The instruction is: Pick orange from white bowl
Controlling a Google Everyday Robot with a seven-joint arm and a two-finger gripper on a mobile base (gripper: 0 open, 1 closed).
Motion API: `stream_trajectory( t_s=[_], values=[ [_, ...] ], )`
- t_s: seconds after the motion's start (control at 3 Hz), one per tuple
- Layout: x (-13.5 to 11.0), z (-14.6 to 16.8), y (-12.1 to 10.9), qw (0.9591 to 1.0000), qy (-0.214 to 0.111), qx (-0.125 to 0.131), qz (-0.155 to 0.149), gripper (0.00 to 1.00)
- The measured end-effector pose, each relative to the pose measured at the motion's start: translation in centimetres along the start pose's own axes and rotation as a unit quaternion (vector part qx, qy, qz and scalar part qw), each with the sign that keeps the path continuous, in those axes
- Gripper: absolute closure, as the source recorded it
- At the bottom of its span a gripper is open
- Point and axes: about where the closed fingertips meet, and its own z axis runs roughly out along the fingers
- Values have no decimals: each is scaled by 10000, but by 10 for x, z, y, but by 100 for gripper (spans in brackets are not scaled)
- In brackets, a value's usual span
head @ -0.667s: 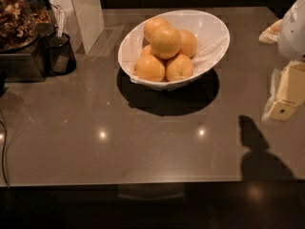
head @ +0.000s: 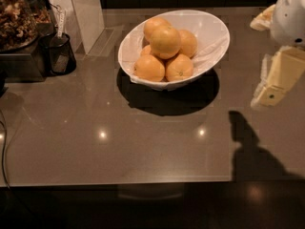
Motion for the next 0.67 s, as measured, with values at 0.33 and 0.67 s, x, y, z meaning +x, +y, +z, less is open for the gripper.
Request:
stream_trajectory(
  t_s=[0.33, 0.67],
  values=[
    [-42, -3, -21, 9986, -437, 25, -311, 0],
    [-84, 4, -34, 9948, -678, -150, -738, 0]
  ],
)
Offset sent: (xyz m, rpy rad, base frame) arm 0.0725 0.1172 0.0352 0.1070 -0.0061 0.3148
